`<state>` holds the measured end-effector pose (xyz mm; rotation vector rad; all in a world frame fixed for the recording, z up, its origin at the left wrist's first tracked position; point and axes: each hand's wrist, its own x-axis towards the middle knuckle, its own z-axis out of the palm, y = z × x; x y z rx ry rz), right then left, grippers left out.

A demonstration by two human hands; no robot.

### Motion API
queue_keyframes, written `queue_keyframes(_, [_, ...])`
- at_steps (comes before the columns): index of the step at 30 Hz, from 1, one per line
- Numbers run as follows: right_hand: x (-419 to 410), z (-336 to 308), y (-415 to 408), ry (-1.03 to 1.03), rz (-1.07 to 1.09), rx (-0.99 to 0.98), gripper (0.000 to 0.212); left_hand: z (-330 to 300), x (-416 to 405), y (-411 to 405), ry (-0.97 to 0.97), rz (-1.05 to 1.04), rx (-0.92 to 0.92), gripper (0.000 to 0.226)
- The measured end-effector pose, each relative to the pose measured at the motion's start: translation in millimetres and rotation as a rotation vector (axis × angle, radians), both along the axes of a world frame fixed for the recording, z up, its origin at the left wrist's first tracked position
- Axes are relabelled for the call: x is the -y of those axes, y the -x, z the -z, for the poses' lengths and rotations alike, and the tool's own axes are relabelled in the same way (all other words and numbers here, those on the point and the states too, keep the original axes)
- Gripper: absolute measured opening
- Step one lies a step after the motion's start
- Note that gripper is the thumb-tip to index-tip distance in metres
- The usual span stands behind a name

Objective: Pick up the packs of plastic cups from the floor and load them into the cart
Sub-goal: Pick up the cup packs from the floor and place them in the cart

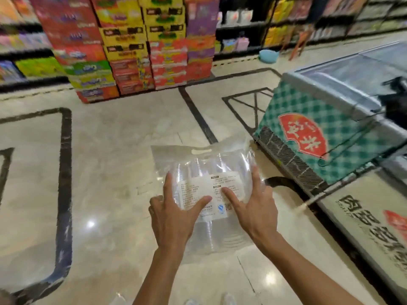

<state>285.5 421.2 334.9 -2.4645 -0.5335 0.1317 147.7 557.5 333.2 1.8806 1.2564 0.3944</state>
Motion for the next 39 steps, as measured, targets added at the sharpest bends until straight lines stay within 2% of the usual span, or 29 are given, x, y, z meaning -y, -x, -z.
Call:
queue_keyframes(9, [236.2,-65.3,-21.8,-0.047,0.471,0.105,0.105,-63.3,182.2,-106.3,-0.091,0.529,-0.008,0.121])
queue_keyframes(15, [441.2,-78.4,8.7,-0.016,0.792,0.019,0.111,-80.4,371.0,-134.2,-0.155,0.88,0.006,0.119])
queue_keyframes(21, [639.0,-88.1,68.2,0.02,1.05,-0.042,0.113,-93.3,570.8,-122.8,-0.127,1.127,0.059,0.121])
queue_keyframes(26, [764.3,-86.6,117.9,-0.007,1.222,-0.057,0.113,-94.4,705.5,-108.2,-0.124,1.311,0.075,0.121])
queue_keyframes(33, [888.7,-71.0,162.2,-0.028,1.455,-0.072,0.114,-90.0,856.6,-103.6,-0.064,1.471,0.052,0.132])
queue_keyframes(39, [995.0,-64.8,151.5,-0.085,1.602,-0.098,0.131,-63.1,977.4,-137.5,0.014,1.552,0.076,0.145])
